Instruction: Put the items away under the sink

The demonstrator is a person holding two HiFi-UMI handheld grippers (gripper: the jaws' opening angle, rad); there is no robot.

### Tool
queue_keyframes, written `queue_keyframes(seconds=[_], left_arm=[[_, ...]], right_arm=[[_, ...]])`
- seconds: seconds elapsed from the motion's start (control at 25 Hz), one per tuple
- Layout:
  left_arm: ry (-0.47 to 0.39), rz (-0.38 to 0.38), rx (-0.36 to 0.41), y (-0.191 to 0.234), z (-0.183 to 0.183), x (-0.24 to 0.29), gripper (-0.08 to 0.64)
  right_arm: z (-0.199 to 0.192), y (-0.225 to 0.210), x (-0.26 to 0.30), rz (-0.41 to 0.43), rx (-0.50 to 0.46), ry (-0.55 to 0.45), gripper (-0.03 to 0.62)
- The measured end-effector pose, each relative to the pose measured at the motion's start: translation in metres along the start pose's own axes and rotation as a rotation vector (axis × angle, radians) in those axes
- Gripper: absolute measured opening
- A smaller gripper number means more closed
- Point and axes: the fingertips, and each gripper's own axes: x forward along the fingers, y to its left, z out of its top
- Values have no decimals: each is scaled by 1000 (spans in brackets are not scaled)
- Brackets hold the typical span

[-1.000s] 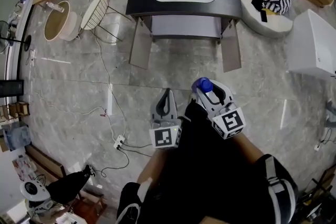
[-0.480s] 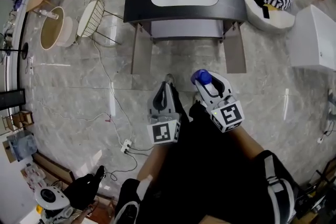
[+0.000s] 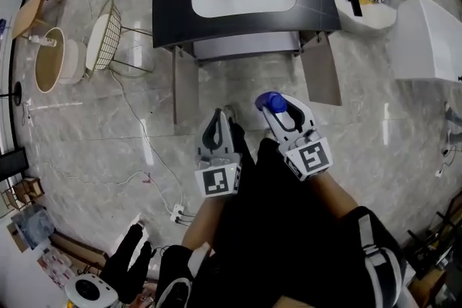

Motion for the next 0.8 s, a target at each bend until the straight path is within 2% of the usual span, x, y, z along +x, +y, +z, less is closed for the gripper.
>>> queue_keyframes(seconds=[0.04,0.16,0.24,0.52,0.68,0.8], left_arm=[[5,-5,9,4,-10,8,15],[-5,16,-58,14,-37,32,15],[-3,22,-75,21,-62,47,15],[-1,6,-32,45,-155,99,15],[5,28,-75,63,-211,132,15],[1,18,-62,74,-250,149,14]], right_arm=[[-6,-4,9,0,-7,2,149],[-31,-14,32,5,-21,0,149],[-50,-22,49,12,-24,-10,149],[-135,-56,104,5,-13,2,149],[-189,-75,135,-4,-16,10,149],[-227,-86,157,-1,-34,12,149]])
